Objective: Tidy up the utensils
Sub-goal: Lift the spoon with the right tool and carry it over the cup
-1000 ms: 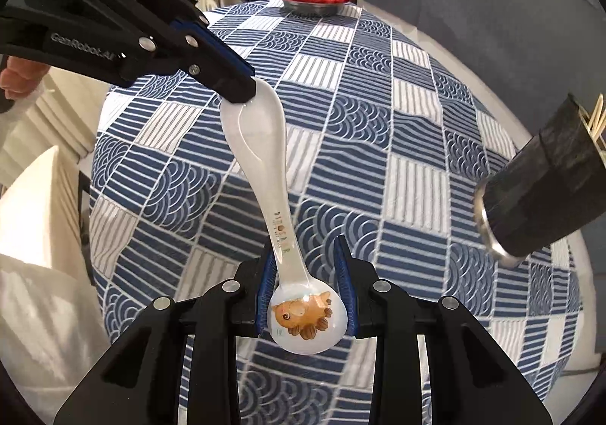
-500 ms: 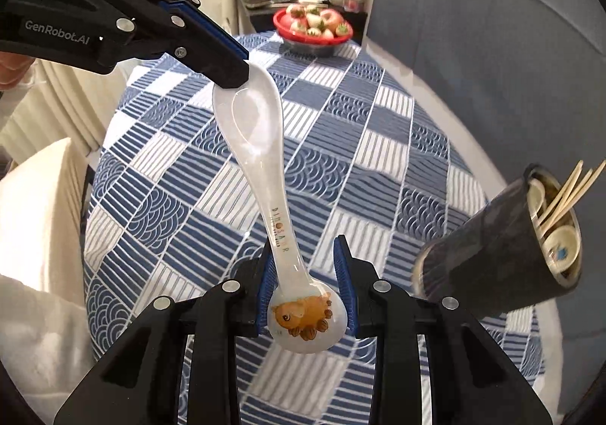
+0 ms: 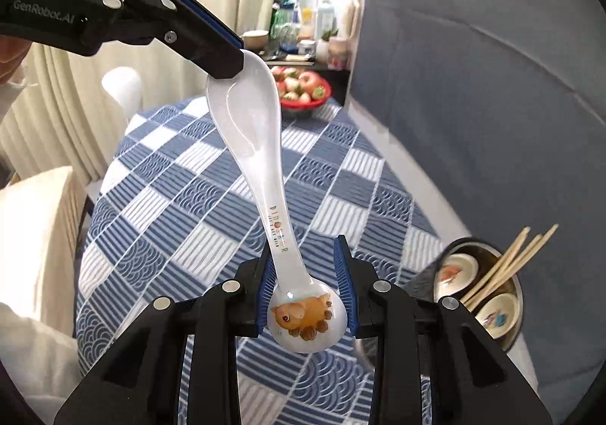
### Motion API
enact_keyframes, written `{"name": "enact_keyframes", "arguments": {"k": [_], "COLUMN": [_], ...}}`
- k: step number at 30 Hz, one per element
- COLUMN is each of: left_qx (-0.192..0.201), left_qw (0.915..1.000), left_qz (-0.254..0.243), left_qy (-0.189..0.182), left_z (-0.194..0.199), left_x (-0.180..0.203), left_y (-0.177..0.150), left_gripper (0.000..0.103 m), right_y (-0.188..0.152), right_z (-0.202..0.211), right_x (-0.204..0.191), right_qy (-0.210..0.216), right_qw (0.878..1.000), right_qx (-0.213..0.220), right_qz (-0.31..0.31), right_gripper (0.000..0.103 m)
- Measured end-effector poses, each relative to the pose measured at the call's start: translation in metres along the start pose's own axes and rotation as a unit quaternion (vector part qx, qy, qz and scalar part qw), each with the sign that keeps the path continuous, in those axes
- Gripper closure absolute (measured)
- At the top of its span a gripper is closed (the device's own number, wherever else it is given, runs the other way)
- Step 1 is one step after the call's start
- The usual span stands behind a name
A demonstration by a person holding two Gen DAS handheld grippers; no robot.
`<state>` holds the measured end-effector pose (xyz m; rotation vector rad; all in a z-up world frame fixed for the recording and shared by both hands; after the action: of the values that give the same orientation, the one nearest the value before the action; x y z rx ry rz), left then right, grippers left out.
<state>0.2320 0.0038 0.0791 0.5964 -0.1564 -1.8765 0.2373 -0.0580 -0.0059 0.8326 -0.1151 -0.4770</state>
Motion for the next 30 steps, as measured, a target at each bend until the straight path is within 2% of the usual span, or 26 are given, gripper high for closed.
{"name": "enact_keyframes", "arguments": {"k": [14,21,30], "left_qx": [0.013,0.007,-0.009], "left_qw": [0.9992,0.9986,0.9972], "left_qz": [-0.022,-0.035,-0.057], "left_qy": [0.031,0.040,0.048], "left_z": [0.020,0.019,0.011], "left_x": [0.020,0.033,0.047], "left_y": [0.068,0.088,0.109], "left_gripper": [0.095,0.095,0.095], "right_y": [0.019,0.015,0.007], "right_z": [0.028,0.023,0.006], "right_x": [0.060,0.080,0.101], "right_qy": [-0.002,0.003,0.034], "right_qw": [0.999,0.998,0.996], "right_qx": [0.043,0.052,0.072], "right_qz": [-0.010,-0.017,-0.050], "right_gripper": [0.075,0.075,0.075]}}
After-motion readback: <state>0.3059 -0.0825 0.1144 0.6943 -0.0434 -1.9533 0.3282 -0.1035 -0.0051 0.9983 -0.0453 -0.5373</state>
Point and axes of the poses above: each gripper's, at about its wrist camera, not at the fingertips, and z roughly against the way its jaws point, x to its right, y to its top, the point moved 5 cm from there along -z, roughly the way its jaws point, and after that the axes turned 10 degrees about -z, right-handed, at the moved point
